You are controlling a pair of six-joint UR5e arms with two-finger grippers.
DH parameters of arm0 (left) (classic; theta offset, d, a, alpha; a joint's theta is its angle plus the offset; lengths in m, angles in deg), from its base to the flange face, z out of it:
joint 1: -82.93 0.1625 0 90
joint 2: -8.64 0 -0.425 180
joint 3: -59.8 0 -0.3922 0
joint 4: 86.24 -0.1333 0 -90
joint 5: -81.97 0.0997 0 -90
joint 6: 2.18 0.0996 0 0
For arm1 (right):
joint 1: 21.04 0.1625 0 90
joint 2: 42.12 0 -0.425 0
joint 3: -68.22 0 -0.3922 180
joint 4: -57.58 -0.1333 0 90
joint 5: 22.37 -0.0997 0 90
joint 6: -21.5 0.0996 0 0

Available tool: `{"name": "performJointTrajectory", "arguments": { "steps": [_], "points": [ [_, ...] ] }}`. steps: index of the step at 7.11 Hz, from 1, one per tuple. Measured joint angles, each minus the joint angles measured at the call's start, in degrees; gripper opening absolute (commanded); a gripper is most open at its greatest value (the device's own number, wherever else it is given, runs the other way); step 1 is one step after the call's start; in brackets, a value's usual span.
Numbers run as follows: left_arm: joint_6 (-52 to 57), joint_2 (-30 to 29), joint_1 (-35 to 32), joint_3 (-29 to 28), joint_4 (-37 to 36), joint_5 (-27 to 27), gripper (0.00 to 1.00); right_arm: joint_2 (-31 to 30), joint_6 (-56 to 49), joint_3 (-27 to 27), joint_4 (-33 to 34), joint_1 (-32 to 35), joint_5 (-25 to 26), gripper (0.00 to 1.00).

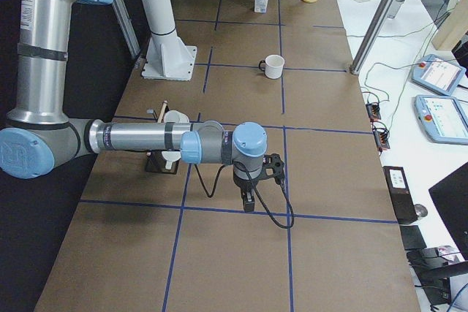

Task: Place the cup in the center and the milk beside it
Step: 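Reach the left gripper to the milk carton and grasp its top, then carry the milk carton with the left gripper and set it beside the mug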

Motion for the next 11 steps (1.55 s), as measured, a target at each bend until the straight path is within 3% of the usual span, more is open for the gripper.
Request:
{"name": "performJointTrajectory", "arguments": {
  "steps": [1, 2, 4, 8, 11],
  "points": [
    [-0.1, 0.2, 0.7, -0.2, 0.1, 0.3, 0.89, 0.0, 0.0, 0.0, 0.0, 0.0, 0.0, 1.00],
    [-0.2, 0.5, 1.4, -0.3, 0.1, 1.0, 0.62, 0.0, 0.0, 0.0, 0.0, 0.0, 0.0, 1.00],
    [-0.2, 0.7, 1.9, -0.3, 0.1, 1.9, 0.44, -0.1, 0.0, 0.0, 0.0, 0.0, 0.0, 1.00],
    [-0.4, -2.6, 2.0, 0.8, -3.2, 2.6, 0.41, -0.1, 0.0, 0.0, 0.0, 0.0, 0.0, 1.00],
    [-2.2, -19.4, 3.2, 2.2, -23.0, 2.7, 0.42, -0.3, 0.0, 0.2, 0.0, 0.0, 0.0, 1.00]
  ]
}}
